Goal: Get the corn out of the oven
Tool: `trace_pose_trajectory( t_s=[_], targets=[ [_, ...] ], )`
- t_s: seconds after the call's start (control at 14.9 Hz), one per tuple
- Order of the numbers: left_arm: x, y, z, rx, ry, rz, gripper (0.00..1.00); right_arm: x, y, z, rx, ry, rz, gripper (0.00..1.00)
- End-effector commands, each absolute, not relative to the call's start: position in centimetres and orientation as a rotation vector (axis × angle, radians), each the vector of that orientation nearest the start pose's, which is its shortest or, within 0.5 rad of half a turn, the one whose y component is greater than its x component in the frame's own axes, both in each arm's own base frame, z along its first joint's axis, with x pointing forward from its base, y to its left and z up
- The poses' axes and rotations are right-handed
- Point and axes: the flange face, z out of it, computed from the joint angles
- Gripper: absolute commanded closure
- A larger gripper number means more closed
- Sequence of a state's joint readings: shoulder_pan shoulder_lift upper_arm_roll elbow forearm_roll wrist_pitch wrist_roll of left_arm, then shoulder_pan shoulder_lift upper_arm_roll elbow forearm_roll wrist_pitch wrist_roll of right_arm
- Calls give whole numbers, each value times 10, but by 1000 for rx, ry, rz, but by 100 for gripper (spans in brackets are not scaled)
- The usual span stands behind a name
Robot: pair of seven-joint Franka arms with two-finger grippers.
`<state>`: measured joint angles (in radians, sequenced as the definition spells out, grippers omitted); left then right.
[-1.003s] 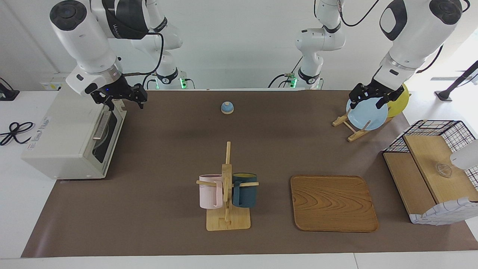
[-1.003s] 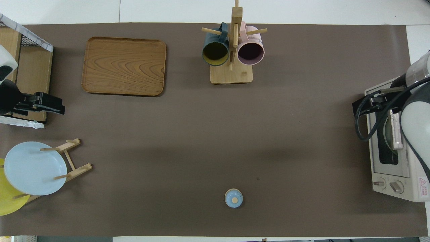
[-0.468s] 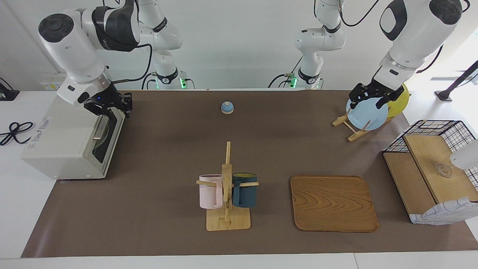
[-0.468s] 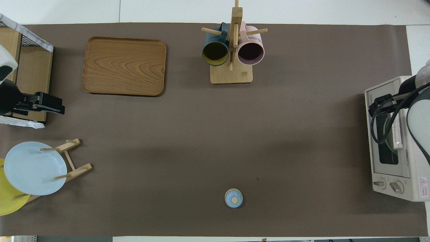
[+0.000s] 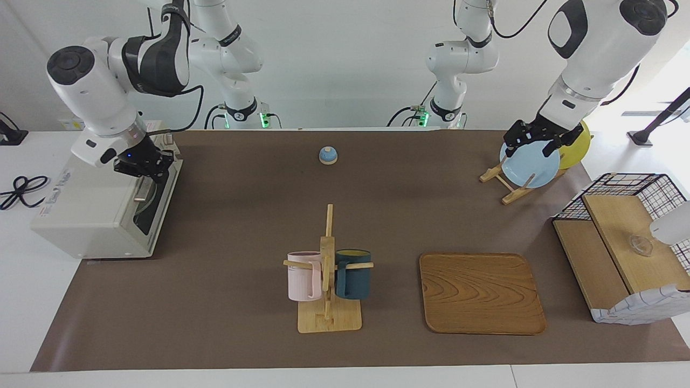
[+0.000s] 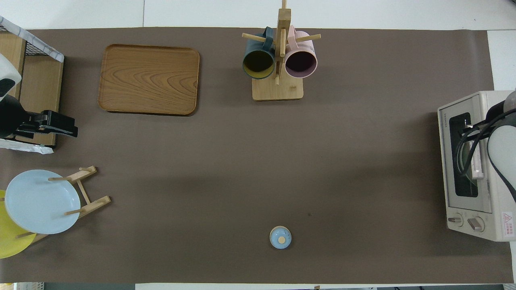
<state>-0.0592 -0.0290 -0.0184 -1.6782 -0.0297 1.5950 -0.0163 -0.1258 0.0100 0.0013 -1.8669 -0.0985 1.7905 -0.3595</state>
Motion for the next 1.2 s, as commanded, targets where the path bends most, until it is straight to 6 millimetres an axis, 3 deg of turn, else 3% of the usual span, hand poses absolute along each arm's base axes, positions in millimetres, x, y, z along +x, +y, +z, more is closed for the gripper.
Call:
trace_pose_trajectory(
  t_s=[0.0,0.74,1.14],
  targets=[
    [539,-42,594,-3148,105,78,0,536,-95,486,-3183,-488,143,100],
    [539,-42,594,-3148,105,78,0,530,-111,477,-3182,-629,203,100],
    [539,-42,594,-3148,105,78,0,528,-110,466,-3175,-576,186,100]
  ],
)
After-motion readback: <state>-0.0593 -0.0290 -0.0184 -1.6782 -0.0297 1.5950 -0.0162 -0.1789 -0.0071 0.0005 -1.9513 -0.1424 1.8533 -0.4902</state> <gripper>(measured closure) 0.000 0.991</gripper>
